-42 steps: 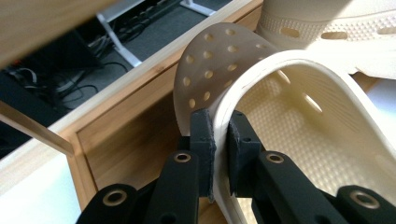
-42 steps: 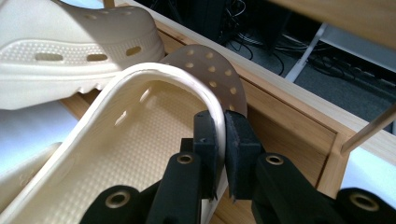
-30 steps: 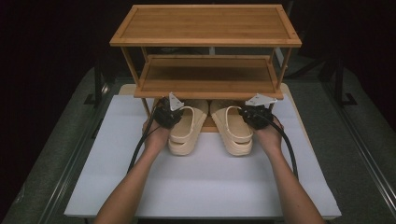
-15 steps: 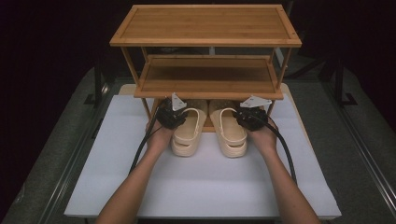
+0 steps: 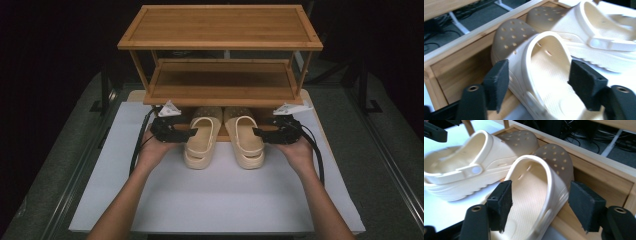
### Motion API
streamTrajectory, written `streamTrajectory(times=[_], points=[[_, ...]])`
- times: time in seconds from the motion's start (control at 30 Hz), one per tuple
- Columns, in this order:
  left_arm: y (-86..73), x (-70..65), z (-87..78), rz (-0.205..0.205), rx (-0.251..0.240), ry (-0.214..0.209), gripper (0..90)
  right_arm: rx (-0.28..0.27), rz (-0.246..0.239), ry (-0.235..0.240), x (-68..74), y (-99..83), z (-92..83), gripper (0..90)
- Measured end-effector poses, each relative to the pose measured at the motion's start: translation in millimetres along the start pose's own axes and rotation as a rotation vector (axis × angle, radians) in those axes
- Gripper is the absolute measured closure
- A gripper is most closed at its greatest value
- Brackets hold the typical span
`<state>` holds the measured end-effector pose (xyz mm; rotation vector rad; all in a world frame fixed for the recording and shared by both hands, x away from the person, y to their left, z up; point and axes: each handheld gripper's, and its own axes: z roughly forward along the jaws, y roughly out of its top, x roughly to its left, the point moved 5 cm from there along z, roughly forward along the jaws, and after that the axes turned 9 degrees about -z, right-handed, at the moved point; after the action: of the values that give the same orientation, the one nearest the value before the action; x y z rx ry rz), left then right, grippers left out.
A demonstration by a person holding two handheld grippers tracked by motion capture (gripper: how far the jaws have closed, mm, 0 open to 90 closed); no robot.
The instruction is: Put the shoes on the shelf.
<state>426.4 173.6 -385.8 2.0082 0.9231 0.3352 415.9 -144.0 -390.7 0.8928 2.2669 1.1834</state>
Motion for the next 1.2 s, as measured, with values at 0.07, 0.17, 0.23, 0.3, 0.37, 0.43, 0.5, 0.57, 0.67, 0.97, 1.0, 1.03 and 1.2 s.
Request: streamTrajectory(times=[0.07,0.17,0.23,0.3,0.37,0.43,0.5,0.57,0.67,0.97,1.0,1.03,1.2], points=[[-5.2,-1.4,-7.0,-0.005,0.009,-0.023,25.4,0.021,0.009,0.020,1.5,-5.6,-6.3,28.0],[-15.9,-4.1,-14.2,-0.004,0.033,-0.041,19.3,0.024,0.020,0.041,5.0,-15.0,-14.8,24.1],[-24.5,-6.6,-17.8,0.003,0.036,-0.041,16.7,0.032,0.026,0.061,7.7,-21.3,-19.1,19.3],[-33.6,-8.4,-20.3,0.011,0.048,-0.041,13.4,0.043,0.023,0.079,12.0,-28.1,-23.0,13.7],[-43.5,-8.8,-21.4,0.018,0.058,-0.040,11.4,0.074,0.003,0.095,17.6,-35.0,-24.9,10.4],[-54.6,-8.6,-19.9,0.020,0.073,-0.039,8.1,0.084,-0.007,0.118,24.1,-42.0,-26.4,7.5],[-65.8,-8.0,-15.5,0.019,0.103,-0.042,3.5,0.101,-0.013,0.135,29.5,-49.3,-25.4,6.0],[-72.6,-8.7,-10.9,0.019,0.124,-0.062,0.4,0.117,-0.012,0.155,32.7,-57.0,-21.7,3.7],[-78.7,-9.3,-3.3,0.031,0.140,-0.072,0.3,0.137,-0.011,0.165,35.8,-69.0,-12.5,2.9],[-85.5,-12.8,22.6,0.052,0.163,-0.120,0.0,0.187,-0.050,0.187,38.7,-75.5,12.8,2.0],[-85.3,-13.8,24.9,0.047,0.160,-0.131,0.0,0.189,-0.050,0.187,38.6,-75.6,14.7,2.0],[-85.0,-14.7,26.3,0.054,0.160,-0.135,0.0,0.188,-0.047,0.189,38.8,-75.6,17.1,2.0],[-80.5,-20.1,32.9,0.069,0.155,-0.155,0.0,0.195,-0.053,0.203,38.8,-76.5,26.6,2.1]])
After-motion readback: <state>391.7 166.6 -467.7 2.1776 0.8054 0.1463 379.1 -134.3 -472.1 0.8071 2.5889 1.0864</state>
